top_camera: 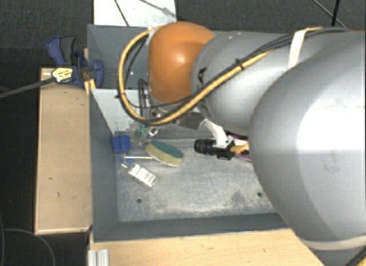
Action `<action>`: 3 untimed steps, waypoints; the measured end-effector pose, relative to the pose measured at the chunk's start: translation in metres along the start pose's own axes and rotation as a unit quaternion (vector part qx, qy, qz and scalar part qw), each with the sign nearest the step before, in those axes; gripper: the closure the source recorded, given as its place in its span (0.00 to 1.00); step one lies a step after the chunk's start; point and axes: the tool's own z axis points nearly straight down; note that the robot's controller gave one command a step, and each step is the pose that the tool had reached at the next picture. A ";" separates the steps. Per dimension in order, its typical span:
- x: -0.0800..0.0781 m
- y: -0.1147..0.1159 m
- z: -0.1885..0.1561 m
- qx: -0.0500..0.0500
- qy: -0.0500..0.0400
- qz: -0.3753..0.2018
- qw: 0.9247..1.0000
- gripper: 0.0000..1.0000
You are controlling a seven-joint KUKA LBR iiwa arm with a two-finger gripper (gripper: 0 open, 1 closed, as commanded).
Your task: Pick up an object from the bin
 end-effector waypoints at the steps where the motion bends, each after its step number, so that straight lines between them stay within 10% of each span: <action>1: 0.001 -0.002 0.005 0.004 0.002 -0.001 1.000 0.00; 2: -0.013 -0.049 0.061 0.008 0.003 0.031 0.999 0.00; 3: -0.035 -0.035 0.114 0.004 0.001 0.032 0.999 0.00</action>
Offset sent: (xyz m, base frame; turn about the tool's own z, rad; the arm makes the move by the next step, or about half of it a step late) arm 0.0000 0.0000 0.0000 0.0000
